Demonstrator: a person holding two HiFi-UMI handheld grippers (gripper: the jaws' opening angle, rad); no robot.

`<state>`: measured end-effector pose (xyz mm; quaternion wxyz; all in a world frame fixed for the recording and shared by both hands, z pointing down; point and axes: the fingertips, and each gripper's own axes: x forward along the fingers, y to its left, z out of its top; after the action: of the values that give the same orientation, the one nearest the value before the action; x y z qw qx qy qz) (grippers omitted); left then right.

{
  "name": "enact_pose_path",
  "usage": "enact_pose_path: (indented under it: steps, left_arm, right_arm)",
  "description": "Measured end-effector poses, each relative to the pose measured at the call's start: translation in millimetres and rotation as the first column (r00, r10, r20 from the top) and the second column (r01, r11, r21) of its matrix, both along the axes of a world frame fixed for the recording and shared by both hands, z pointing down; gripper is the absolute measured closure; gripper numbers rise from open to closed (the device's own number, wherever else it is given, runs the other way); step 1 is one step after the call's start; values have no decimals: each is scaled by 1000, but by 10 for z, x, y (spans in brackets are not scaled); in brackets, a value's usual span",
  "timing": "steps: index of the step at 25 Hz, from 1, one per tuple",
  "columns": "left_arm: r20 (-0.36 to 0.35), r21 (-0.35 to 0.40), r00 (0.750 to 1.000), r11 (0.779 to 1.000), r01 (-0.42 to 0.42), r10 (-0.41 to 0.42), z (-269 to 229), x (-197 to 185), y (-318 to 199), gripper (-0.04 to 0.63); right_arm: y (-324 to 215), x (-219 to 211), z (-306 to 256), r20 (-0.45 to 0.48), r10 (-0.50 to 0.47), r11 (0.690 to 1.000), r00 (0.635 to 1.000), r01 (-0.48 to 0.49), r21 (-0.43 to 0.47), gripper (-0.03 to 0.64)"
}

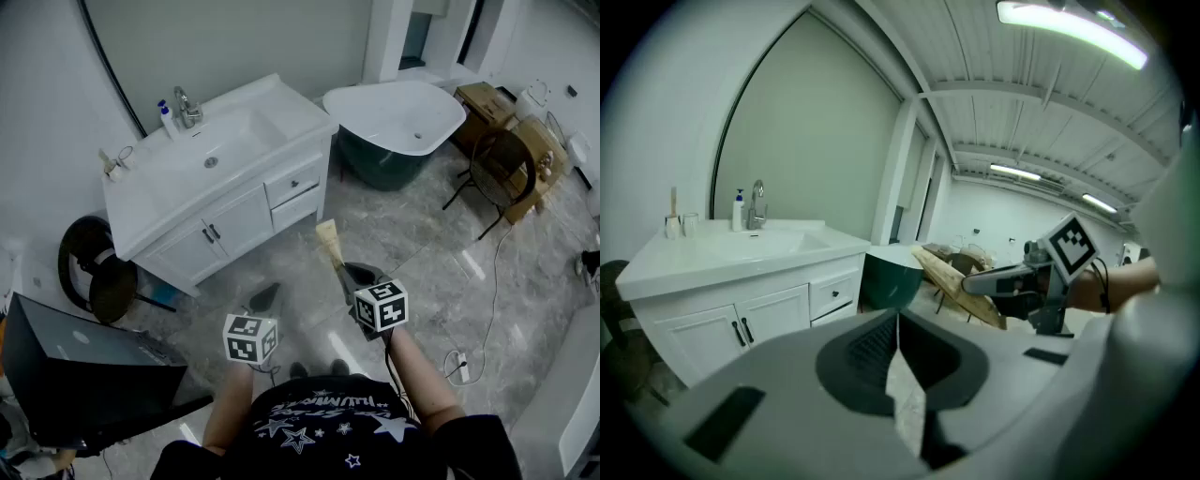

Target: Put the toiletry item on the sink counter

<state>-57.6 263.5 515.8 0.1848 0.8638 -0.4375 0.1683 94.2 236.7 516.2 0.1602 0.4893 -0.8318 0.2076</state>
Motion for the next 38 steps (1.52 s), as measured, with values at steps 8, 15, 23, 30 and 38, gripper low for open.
enact_pose_path:
  steps: [8,15,23,30,38]
  left_arm:
    - [-12,18,1000,1000,-4,4,-75,-147,-44,574]
    - [-32,13,998,998,-54,54,-48,-322,87,574]
    - [-48,7,998,999,-45,45,15,-641,109,574]
    - [-71,19,997,1000,-21,22,-65,-778,-57,574]
    - [-73,-17,997,1000,26,-27,71,-809,-451,574]
  right_arm:
    - [-56,-214,-32,-6,-7,1000,1000,7,12,592]
    - [-25,-428,33,-16,-1,1000,1000,1,2,593]
    - [-21,-639,94,9,30,999,1000,-30,-16,592]
    - [-252,-695,32,-6,21,1000,1000,-21,-3,592]
    - [-777,-634,196,12,2,1000,1000,-2,-29,592]
